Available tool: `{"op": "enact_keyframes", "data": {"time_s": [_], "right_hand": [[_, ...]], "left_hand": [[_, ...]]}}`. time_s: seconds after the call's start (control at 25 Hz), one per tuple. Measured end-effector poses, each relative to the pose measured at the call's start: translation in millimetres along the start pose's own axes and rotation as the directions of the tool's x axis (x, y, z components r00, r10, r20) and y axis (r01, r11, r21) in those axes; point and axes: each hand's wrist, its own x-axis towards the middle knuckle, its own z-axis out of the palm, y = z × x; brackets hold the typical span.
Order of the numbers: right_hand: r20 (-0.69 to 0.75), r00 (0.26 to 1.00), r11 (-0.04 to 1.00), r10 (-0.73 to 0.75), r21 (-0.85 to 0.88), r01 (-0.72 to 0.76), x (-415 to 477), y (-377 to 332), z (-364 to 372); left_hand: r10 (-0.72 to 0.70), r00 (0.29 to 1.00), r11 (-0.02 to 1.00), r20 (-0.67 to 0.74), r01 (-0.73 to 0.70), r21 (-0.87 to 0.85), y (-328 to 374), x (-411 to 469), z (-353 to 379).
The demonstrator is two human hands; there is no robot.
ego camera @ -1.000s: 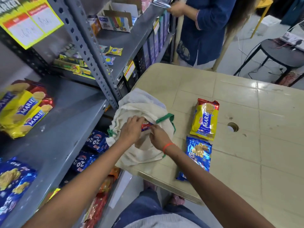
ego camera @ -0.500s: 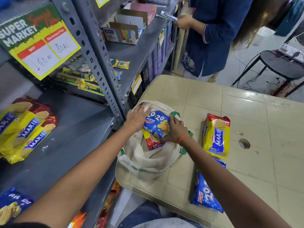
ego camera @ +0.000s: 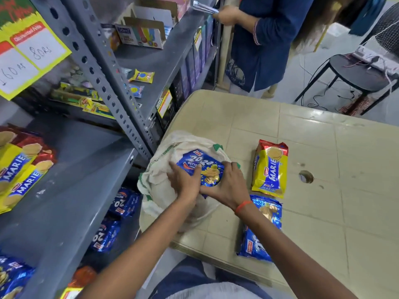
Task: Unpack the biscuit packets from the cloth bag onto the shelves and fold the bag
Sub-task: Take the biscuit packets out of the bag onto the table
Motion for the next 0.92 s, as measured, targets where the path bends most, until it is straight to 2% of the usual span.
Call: {"op": "enact_keyframes", "data": {"time_s": [0.08, 0.12, 0.2, 0.28, 0.36, 0.4, 0.44, 0.52, 0.6, 0.72, 0.84, 0.92], "right_hand": [[0.031, 0.997, 0.996, 0.069, 0.057, -0.071, -14.0, 7.9, -13.4], [0.051, 0.995, 0.992, 0.09, 0.084, -0.094, -20.4, 16.0, -20.6], [0.102, 0.982, 0.969, 0.158, 0.178, -0.174, -32.5, 40.0, -40.0], [0.203, 0.945, 0.86, 0.257, 0.398, -0.32, -39.0, 68.2, -60.1], [0.299, 0.91, 0.748, 0.289, 0.522, -0.409, -42.8, 99.0, -77.8], [0.304, 0.907, 0.75, 0.292, 0.516, -0.414, -44.8, 114.1, -85.3], [0.268, 0.914, 0.759, 0.304, 0.512, -0.402, -47.1, 127.8, -91.7], [0.127, 0.917, 0.747, 0.379, 0.543, -0.384, -52.3, 158.4, -101.9], [-0.006, 0.88, 0.71, 0.475, 0.593, -0.38, -54.4, 183.0, -103.7], [-0.114, 0.807, 0.684, 0.58, 0.606, -0.406, -52.3, 224.9, -105.4], [-0.136, 0.764, 0.688, 0.63, 0.554, -0.469, -35.0, 264.6, -110.7], [-0.1, 0.748, 0.678, 0.656, 0.514, -0.525, -19.8, 284.3, -115.0]], "left_hand": [[-0.117, 0.991, 0.915, 0.063, 0.132, -0.382, 0.8, -18.2, 9.5], [-0.135, 0.985, 0.857, 0.102, 0.168, -0.488, -0.1, -28.7, 14.5], [-0.1, 0.981, 0.813, 0.164, 0.176, -0.556, -4.5, -52.0, 26.3], [-0.043, 0.979, 0.809, 0.197, 0.15, -0.568, -11.5, -73.4, 40.6], [0.002, 0.967, 0.823, 0.256, 0.144, -0.55, -18.4, -96.3, 62.1], [0.033, 0.951, 0.835, 0.307, 0.143, -0.532, -19.9, -106.2, 75.7], [0.078, 0.932, 0.86, 0.355, 0.117, -0.496, -19.5, -114.1, 90.1], [0.21, 0.87, 0.925, 0.445, -0.03, -0.378, -13.6, -122.2, 124.7], [0.273, 0.8, 0.959, 0.534, -0.184, -0.214, -2.2, -120.6, 156.4], [0.202, 0.722, 0.943, 0.662, -0.325, 0.066, 12.1, -122.4, 212.2], [0.119, 0.639, 0.923, 0.76, -0.353, 0.152, 26.2, -119.6, 263.3], [0.056, 0.617, 0.927, 0.785, -0.324, 0.188, 36.2, -109.4, 288.1]]}}
